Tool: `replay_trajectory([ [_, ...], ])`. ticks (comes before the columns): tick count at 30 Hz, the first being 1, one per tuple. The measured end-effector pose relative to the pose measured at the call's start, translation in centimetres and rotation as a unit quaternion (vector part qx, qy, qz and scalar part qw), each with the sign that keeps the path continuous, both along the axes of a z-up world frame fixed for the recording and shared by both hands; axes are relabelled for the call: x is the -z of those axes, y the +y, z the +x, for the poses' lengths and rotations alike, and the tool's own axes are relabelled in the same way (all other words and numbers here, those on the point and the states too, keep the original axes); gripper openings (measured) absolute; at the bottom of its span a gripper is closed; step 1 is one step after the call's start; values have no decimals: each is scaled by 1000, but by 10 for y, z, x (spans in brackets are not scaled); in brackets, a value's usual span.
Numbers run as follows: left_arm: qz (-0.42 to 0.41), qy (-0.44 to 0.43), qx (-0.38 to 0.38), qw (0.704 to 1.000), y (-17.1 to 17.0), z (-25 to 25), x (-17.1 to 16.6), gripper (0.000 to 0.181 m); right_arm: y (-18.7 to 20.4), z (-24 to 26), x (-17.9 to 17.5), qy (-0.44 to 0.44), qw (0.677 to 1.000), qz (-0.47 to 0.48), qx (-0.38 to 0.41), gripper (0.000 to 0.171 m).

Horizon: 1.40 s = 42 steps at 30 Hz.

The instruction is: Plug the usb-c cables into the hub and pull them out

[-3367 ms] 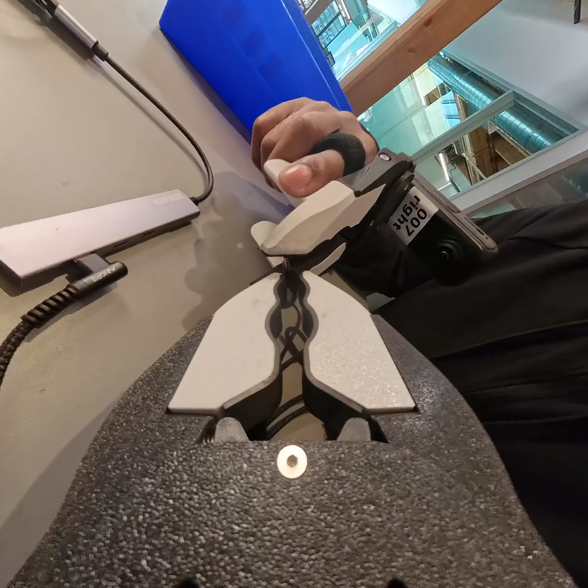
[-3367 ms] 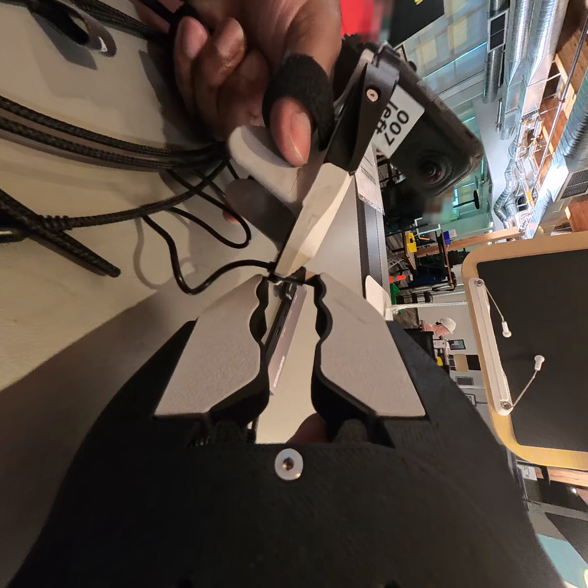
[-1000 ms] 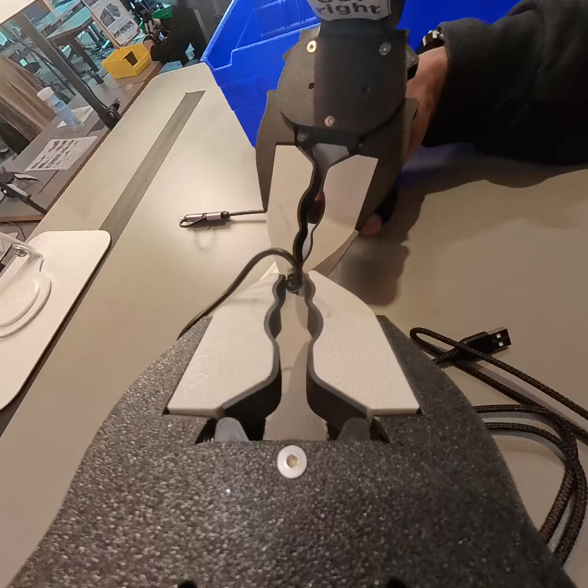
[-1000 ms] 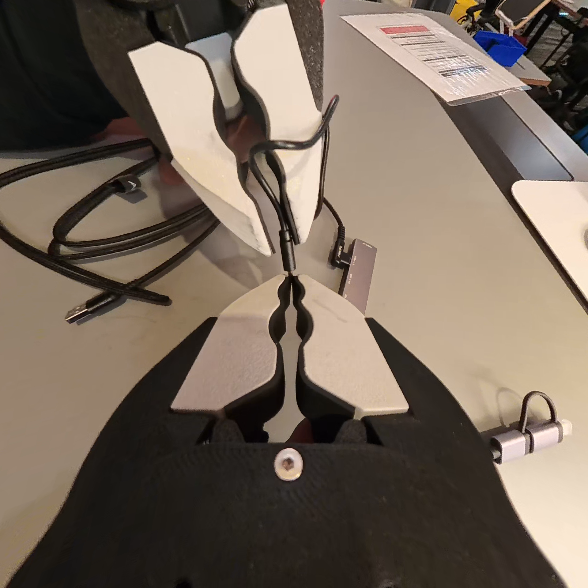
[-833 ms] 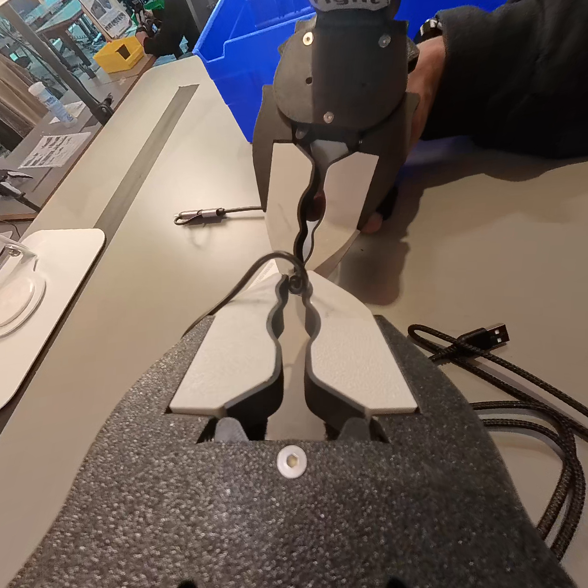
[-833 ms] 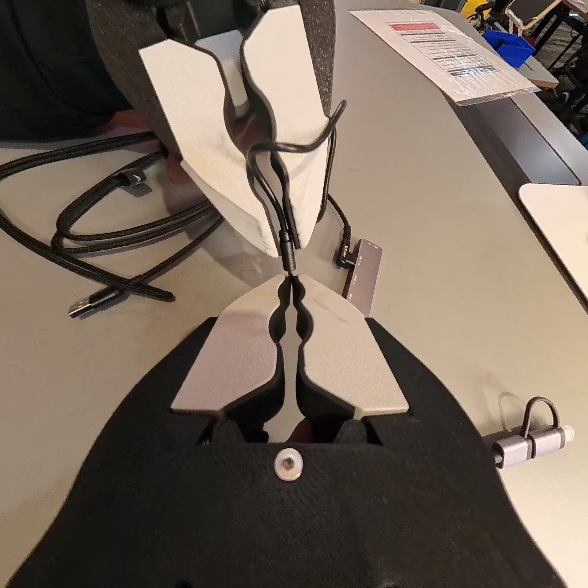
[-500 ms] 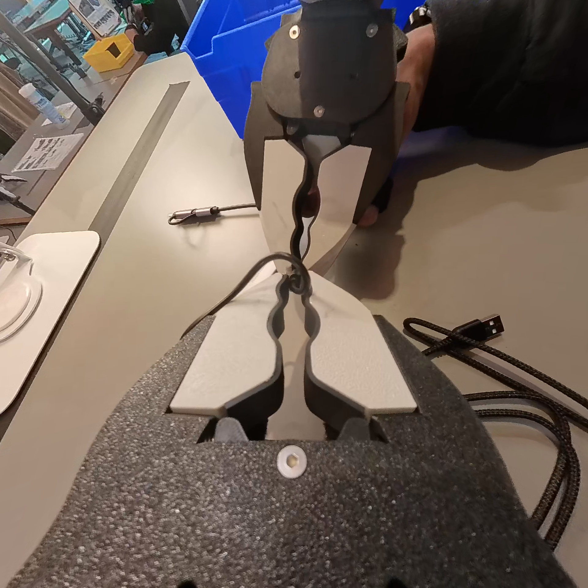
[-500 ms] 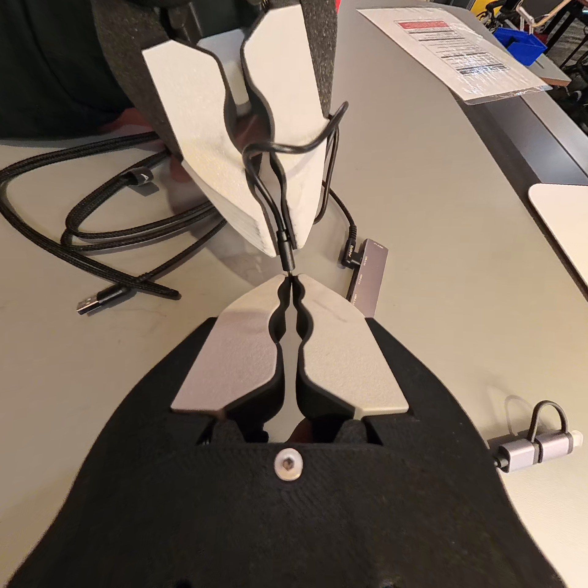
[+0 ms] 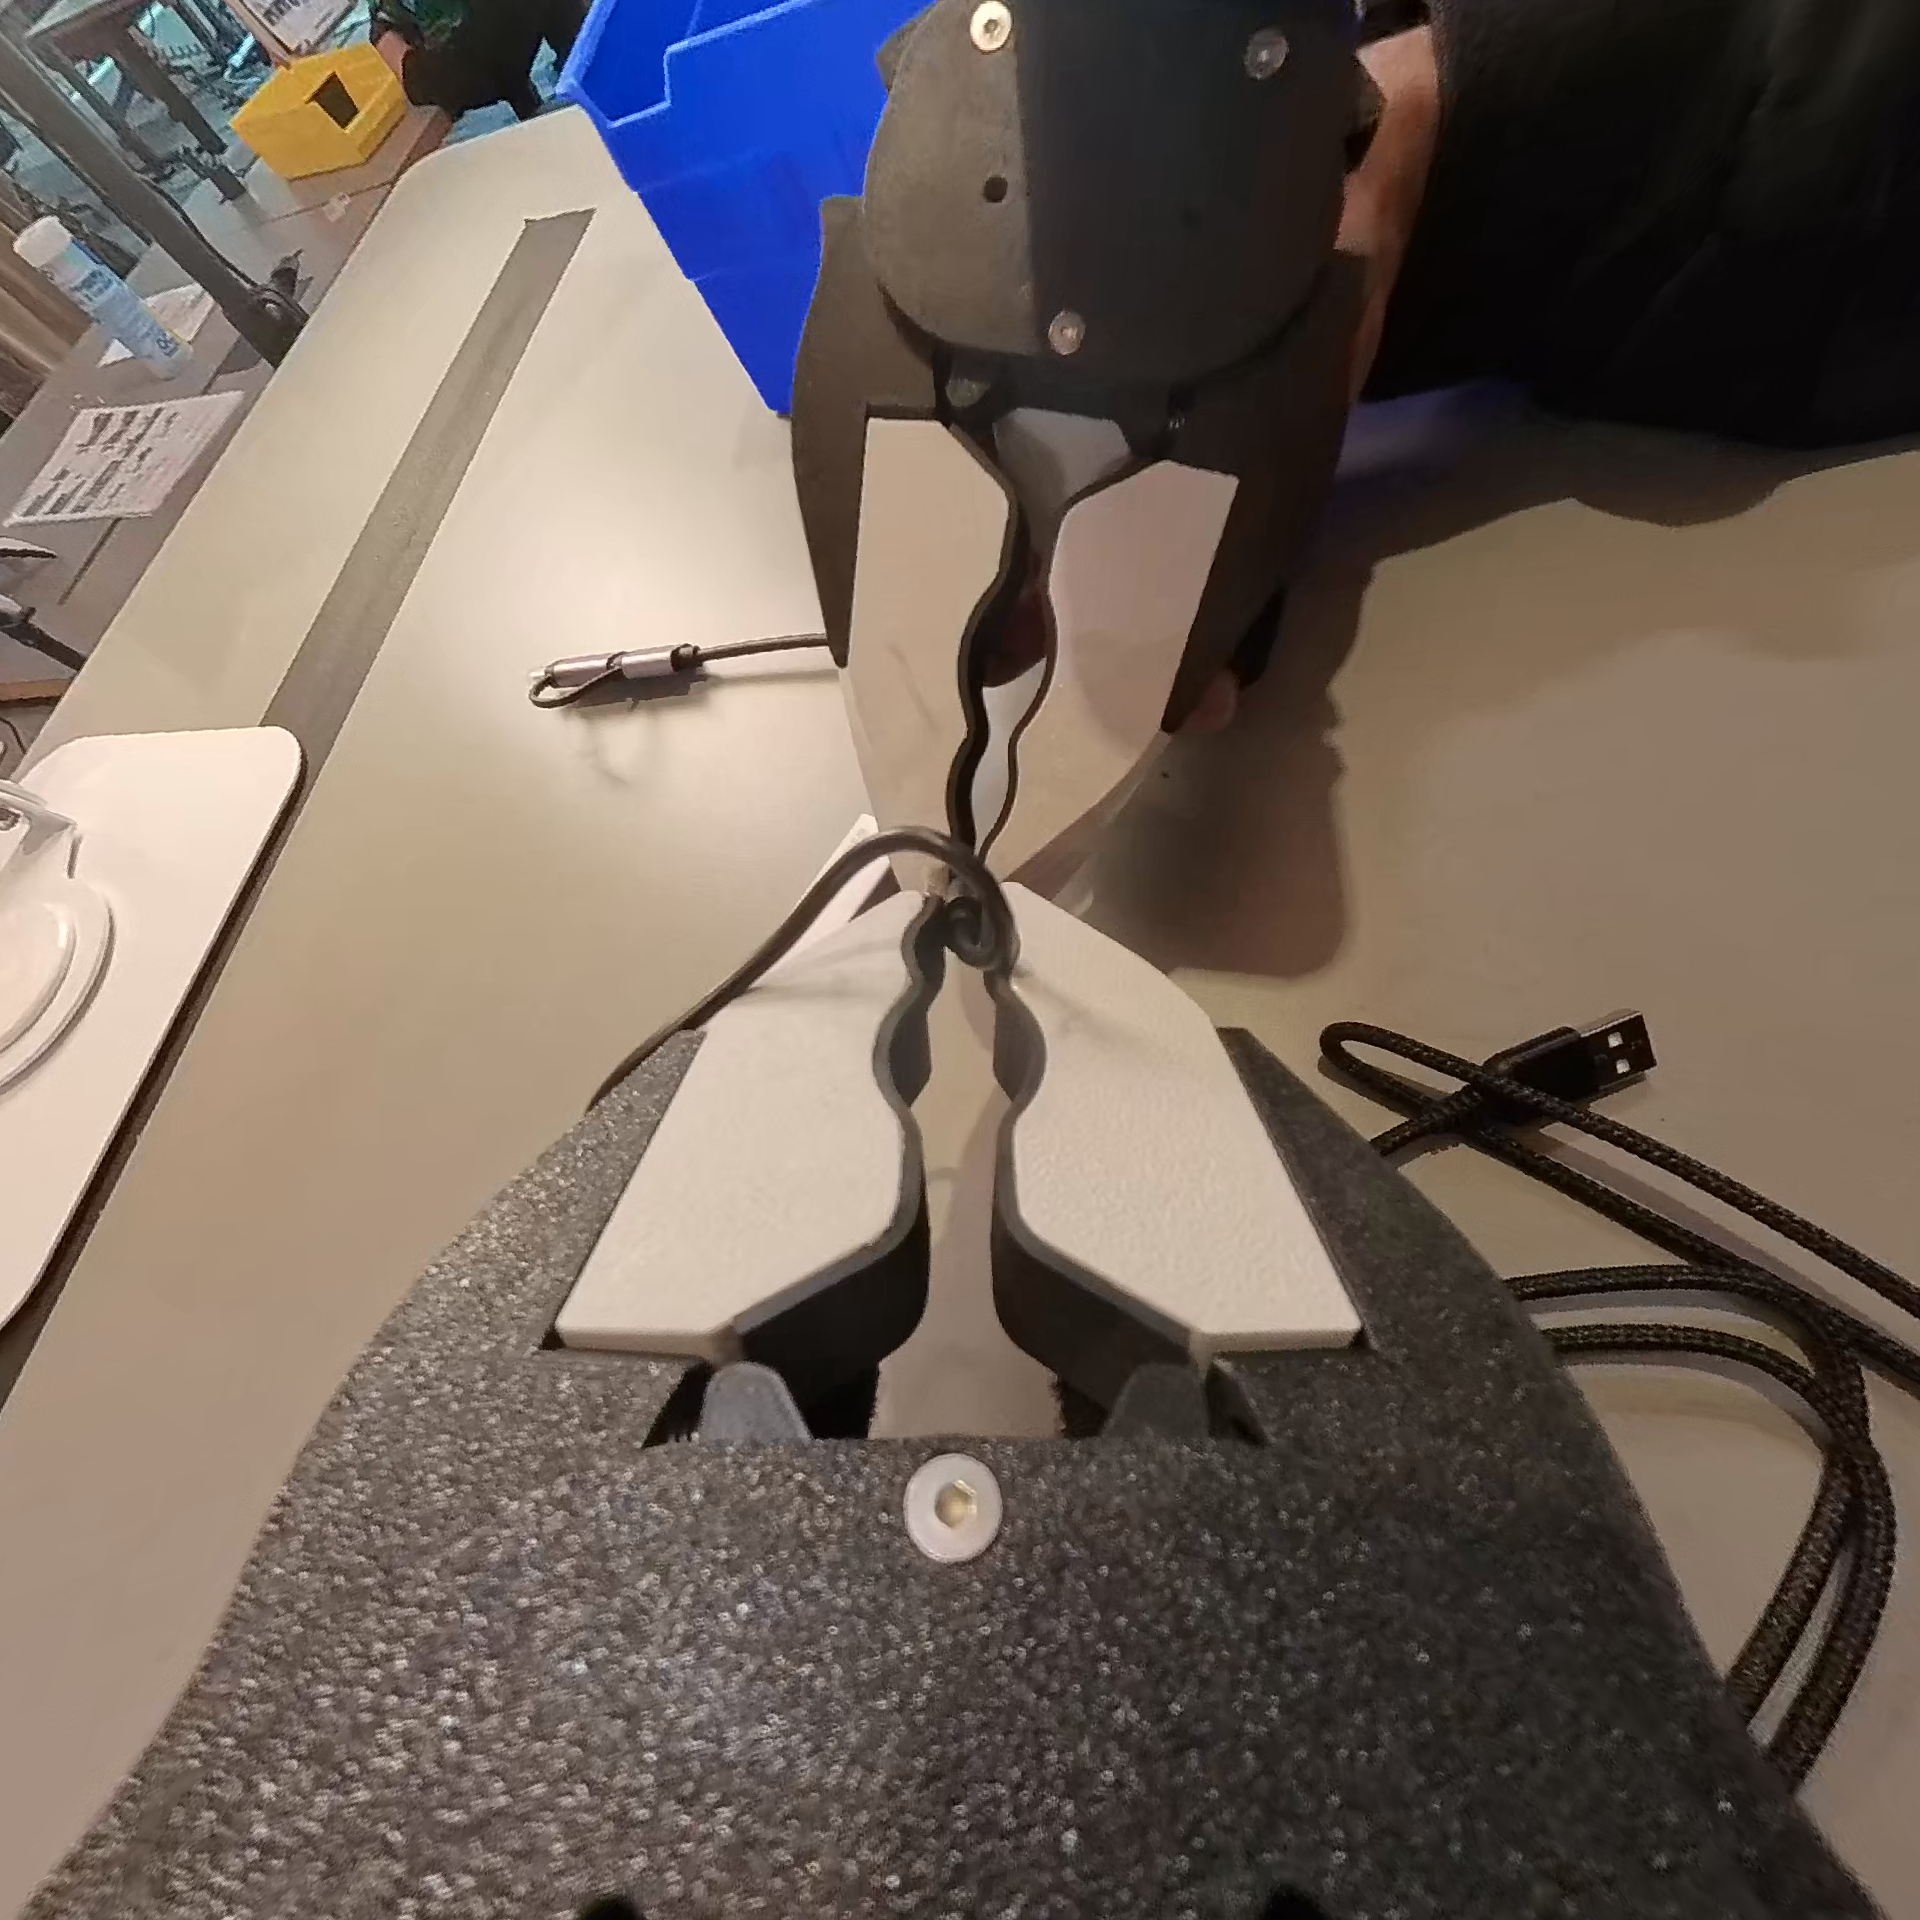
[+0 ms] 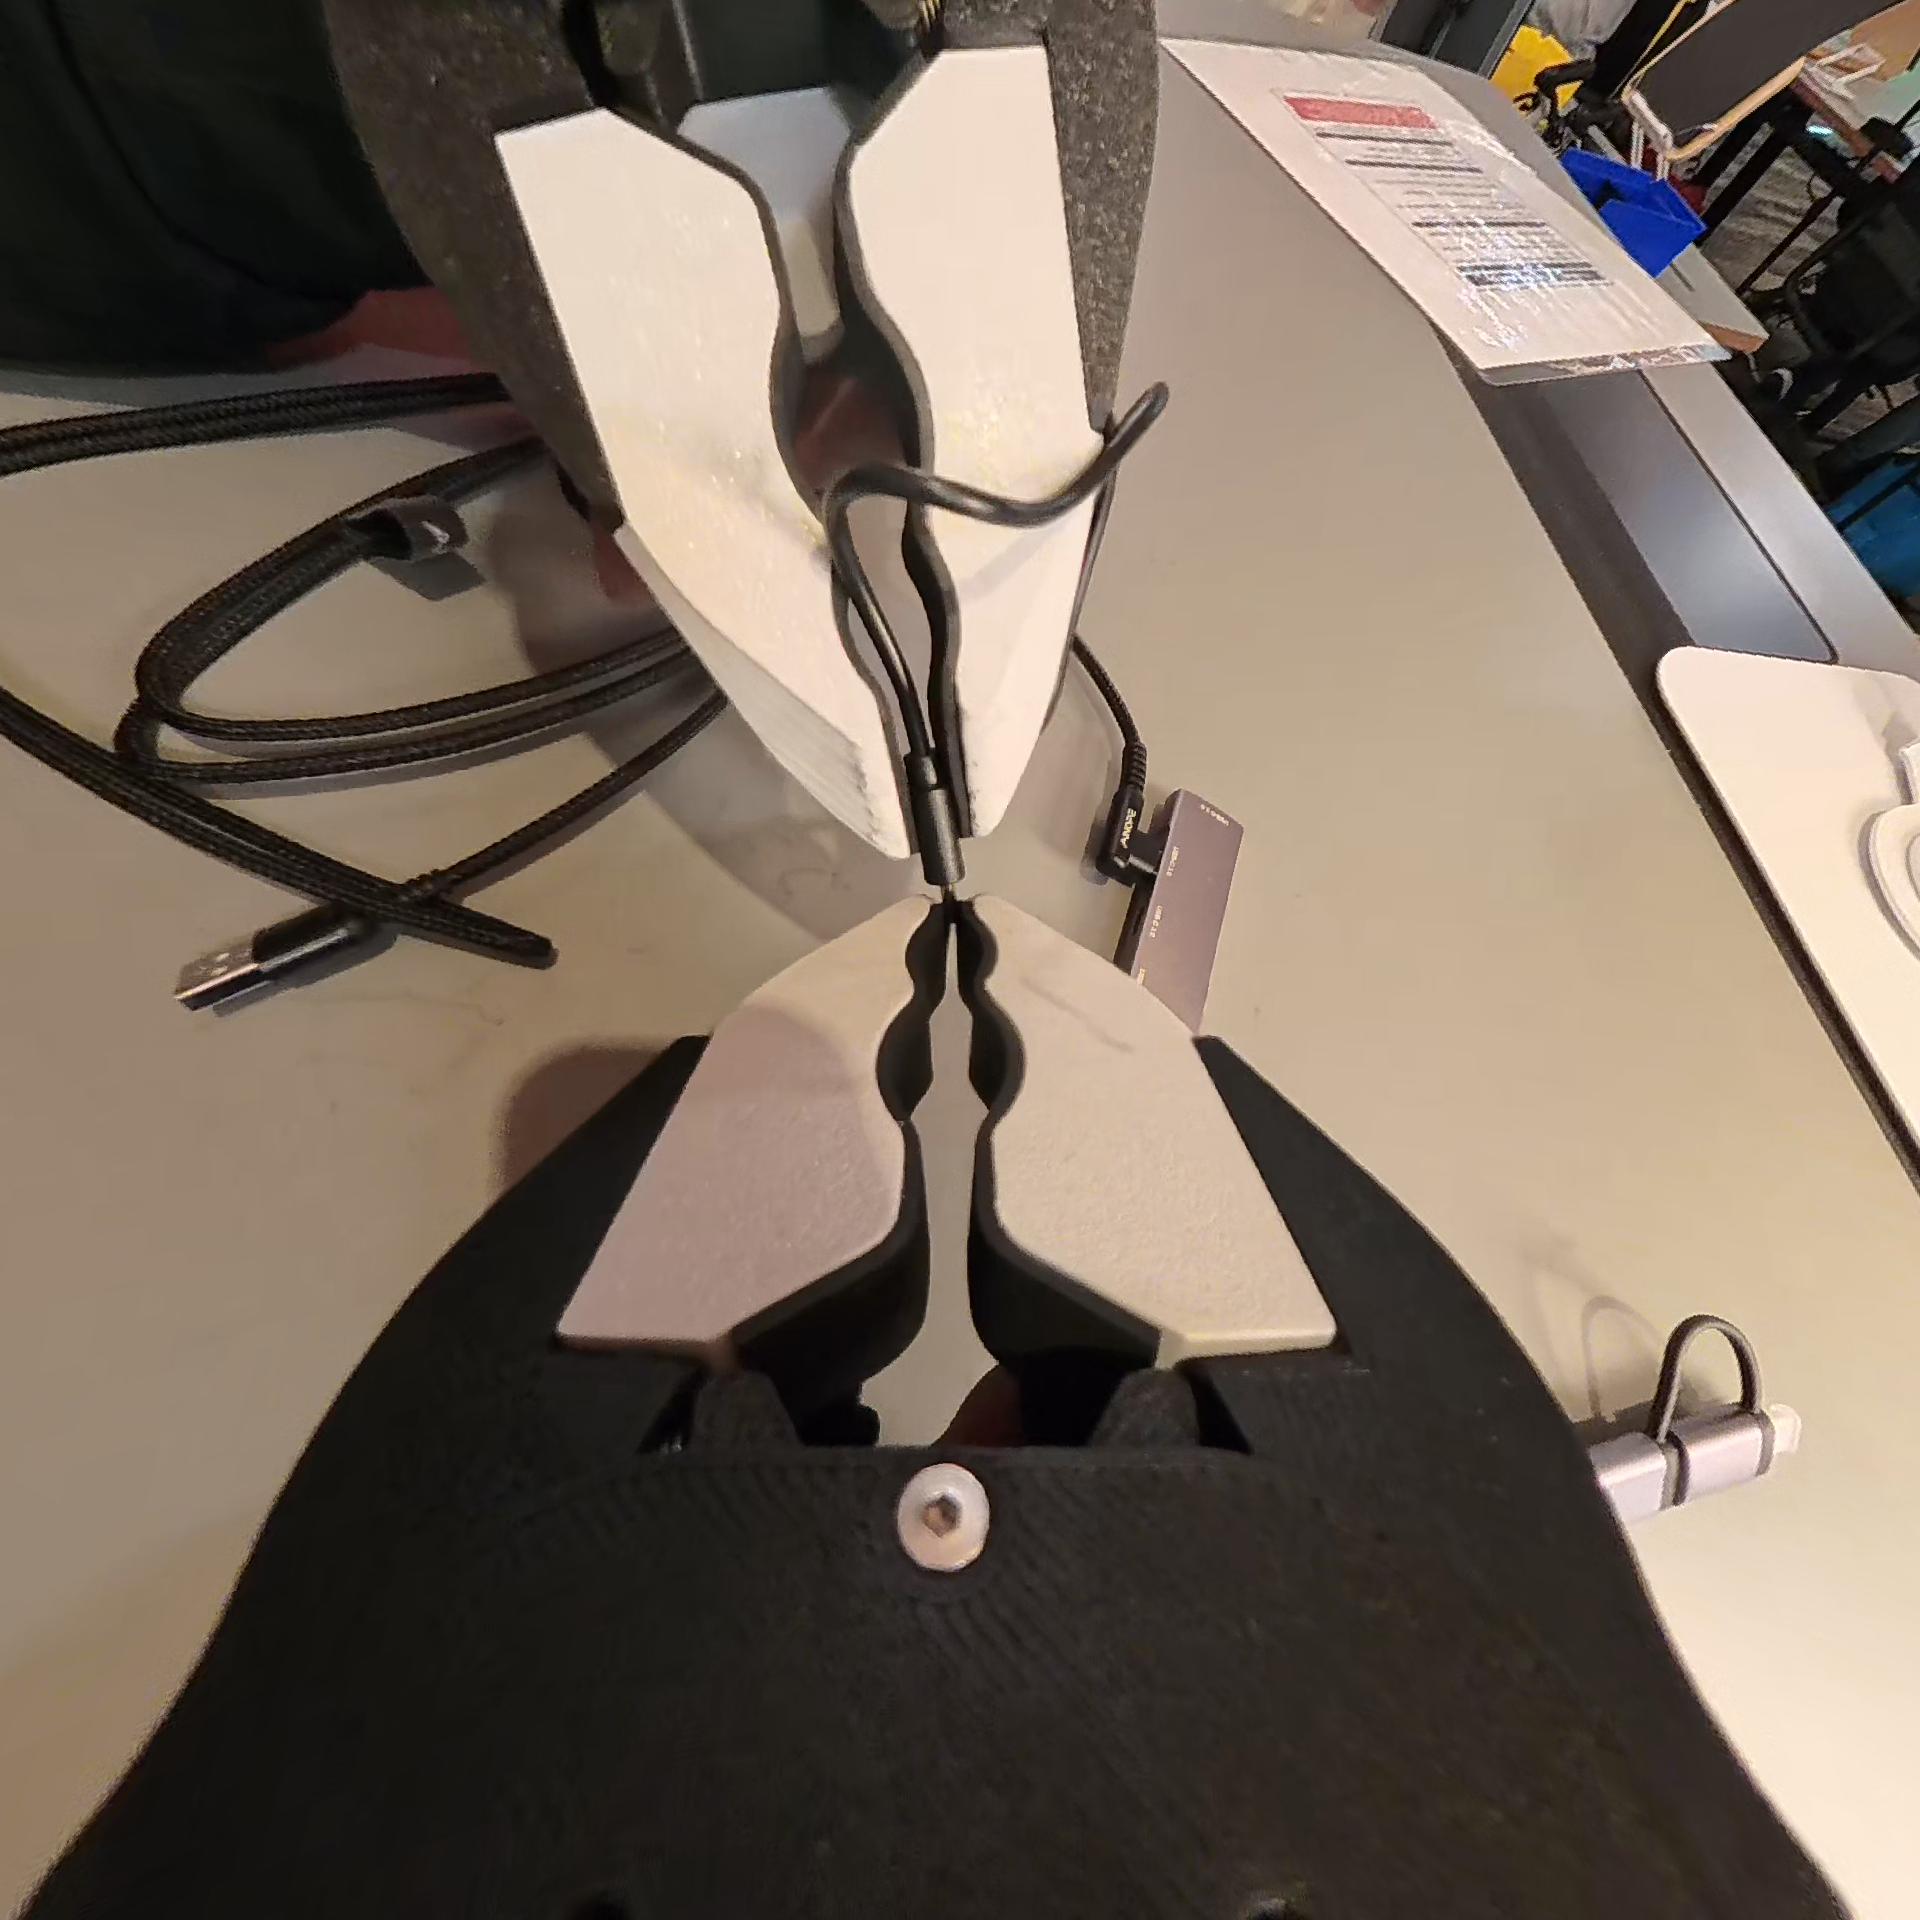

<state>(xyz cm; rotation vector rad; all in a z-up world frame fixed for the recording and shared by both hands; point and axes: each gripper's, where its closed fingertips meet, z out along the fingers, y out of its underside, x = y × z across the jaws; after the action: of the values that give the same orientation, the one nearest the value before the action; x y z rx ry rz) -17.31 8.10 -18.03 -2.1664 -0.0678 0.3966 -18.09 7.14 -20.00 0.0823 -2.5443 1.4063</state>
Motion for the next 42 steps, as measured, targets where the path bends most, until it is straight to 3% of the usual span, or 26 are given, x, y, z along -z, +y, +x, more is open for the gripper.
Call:
replay_trajectory([
  [2, 5, -5, -13, 1000, -1, -4, -1, 7, 1, -5, -1, 2, 1000, 0, 17, 2],
  [7, 13, 3, -38, 999, -12, -14, -6, 7, 25, -33, 15, -33, 993, 54, 104, 39],
  [10, -11, 30, -43, 999, -16, -18, -2, 7, 37, -42, 24, -76, 985, 70, 142, 48],
  [12, -37, 59, -43, 997, -16, -20, 4, 7, 39, -45, 29, -87, 980, 84, 157, 46],
  [16, -97, 137, -39, 985, -15, -27, 18, 7, 36, -42, 35, -94, 977, 106, 161, 23],
  [23, -158, 272, -35, 948, -11, -39, 24, 7, 36, -39, 34, -123, 976, 96, 150, 22],
  [42, -210, 396, 7, 894, -6, -38, 37, 7, 35, -36, 25, -203, 967, 48, 148, 22],
])
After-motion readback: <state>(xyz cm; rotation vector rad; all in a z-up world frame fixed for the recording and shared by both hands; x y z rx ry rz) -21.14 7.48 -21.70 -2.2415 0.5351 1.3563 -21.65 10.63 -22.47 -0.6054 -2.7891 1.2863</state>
